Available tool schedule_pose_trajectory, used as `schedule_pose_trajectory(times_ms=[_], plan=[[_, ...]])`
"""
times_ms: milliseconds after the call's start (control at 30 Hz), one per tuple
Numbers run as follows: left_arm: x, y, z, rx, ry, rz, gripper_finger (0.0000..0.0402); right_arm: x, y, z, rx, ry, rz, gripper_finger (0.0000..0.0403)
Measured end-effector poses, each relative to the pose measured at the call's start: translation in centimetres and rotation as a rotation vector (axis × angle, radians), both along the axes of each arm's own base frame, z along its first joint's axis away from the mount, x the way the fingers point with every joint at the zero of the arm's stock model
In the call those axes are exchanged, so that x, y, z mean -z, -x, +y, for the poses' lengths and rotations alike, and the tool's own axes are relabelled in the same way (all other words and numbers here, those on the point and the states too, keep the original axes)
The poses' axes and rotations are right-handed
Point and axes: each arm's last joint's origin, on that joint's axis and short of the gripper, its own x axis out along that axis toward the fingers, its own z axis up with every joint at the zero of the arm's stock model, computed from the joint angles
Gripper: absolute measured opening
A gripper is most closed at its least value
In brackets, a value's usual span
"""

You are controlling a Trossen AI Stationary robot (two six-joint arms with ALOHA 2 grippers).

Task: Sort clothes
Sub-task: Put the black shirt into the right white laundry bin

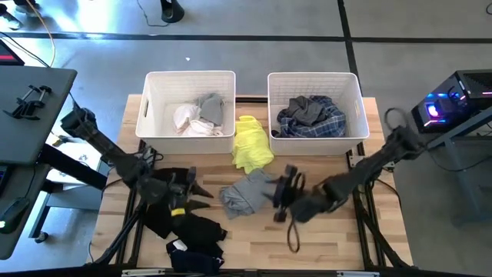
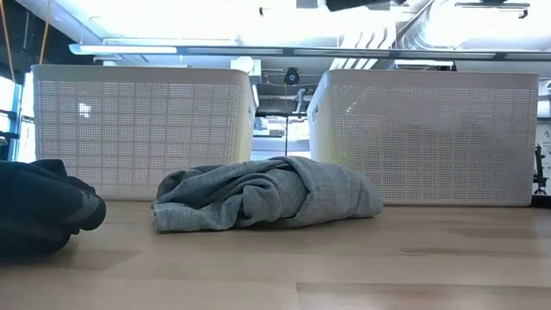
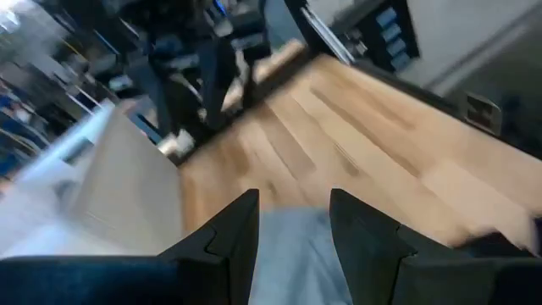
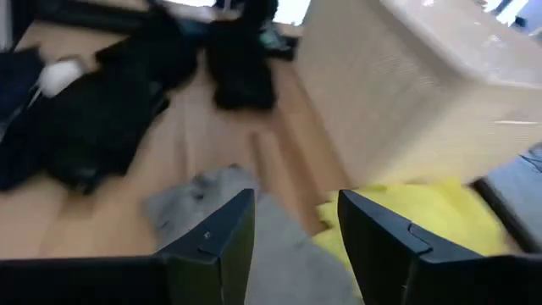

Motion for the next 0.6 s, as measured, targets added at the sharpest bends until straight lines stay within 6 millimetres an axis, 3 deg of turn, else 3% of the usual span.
schedule_pose_trajectory(times_ms=[133, 233, 467, 600], plan=[[0.9, 0.5, -0.9, -0.037, 0.084, 0.145, 0.0133, 3.1, -1.1, 2.0, -0.035, 0.028, 0.038, 0.0161], [2.2, 1.0, -1.3, -0.102, 0.209, 0.289, 0.0133, 4.3, -1.4, 2.6, -0.039, 0.016, 0.061, 0.0161], [7.0, 1.9, -3.2, -0.207, 0.275, 0.61, 0.0133, 3.4, -1.1, 2.4, -0.067, 0.021, 0.054, 0.0161], [9.5, 1.4, -4.8, -0.214, 0.297, 0.653, 0.0133, 2.2, -0.8, 2.0, -0.065, 0.053, 0.028, 0.0161]])
